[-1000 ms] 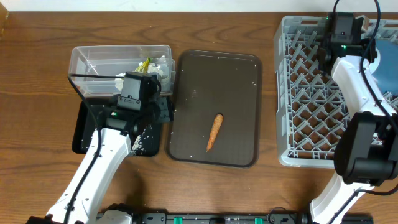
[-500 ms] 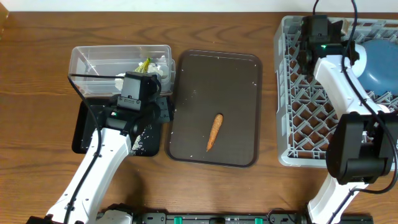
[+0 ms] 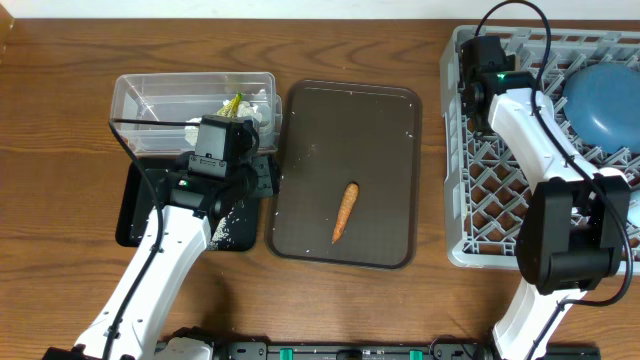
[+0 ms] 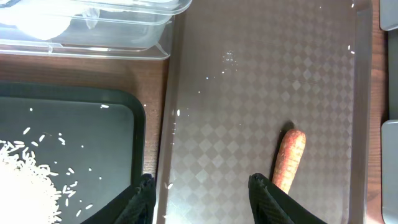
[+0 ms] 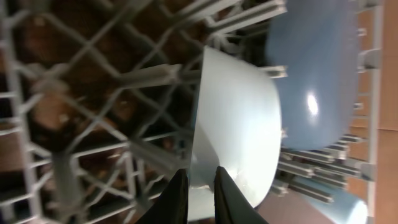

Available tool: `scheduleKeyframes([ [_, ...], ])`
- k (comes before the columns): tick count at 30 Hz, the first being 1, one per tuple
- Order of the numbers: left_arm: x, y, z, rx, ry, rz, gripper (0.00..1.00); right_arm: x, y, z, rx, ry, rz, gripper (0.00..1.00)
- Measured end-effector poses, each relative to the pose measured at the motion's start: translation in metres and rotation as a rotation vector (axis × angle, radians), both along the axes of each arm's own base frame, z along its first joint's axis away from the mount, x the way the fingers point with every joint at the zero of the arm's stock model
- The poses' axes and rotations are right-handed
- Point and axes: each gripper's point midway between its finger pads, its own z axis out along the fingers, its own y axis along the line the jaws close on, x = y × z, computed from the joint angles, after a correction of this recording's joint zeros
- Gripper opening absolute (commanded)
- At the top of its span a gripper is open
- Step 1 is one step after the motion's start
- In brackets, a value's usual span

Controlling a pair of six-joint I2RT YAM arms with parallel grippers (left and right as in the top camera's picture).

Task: Sort waste into correct bins and load items into the dishwasher rack
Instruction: 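Carry the bowl with the right gripper and place it in the rack, then reach the left gripper to the carrot on the brown tray and grasp it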

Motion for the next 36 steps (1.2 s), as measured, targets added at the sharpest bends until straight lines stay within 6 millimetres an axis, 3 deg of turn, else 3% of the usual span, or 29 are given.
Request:
scheduleKeyframes([
  [2, 0.000, 0.000, 0.000, 0.000, 0.000, 0.000, 0.51, 0.000, 0.004, 0.000, 0.027, -0.006, 0.003, 0.18],
  [5, 0.000, 0.000, 0.000, 0.000, 0.000, 0.000, 0.51, 0.001, 0.008, 0.010, 0.071, -0.046, 0.001, 0.37],
  [11, 0.000, 0.000, 0.000, 0.000, 0.000, 0.000, 0.51, -0.001, 0.029, 0.070, 0.238, -0.204, 0.065, 0.64],
  [15, 0.000, -0.001, 0.000, 0.000, 0.000, -0.002, 0.51, -0.004, 0.042, 0.090, 0.372, -0.256, 0.109, 0.77],
  [19, -0.002, -0.009, 0.000, 0.010, -0.008, -0.040, 0.51, -0.008, 0.058, 0.081, 0.500, -0.217, 0.148, 0.80],
  [23, -0.009, -0.031, -0.006, 0.034, -0.008, -0.142, 0.51, -0.008, 0.069, 0.075, 0.556, -0.195, 0.172, 0.82],
  [31, -0.014, -0.100, -0.045, 0.059, 0.002, -0.358, 0.51, -0.012, 0.075, 0.071, 0.592, -0.171, 0.182, 0.87],
  [36, -0.018, -0.126, -0.072, 0.073, 0.022, -0.432, 0.51, -0.014, 0.076, 0.070, 0.595, -0.161, 0.181, 0.87],
])
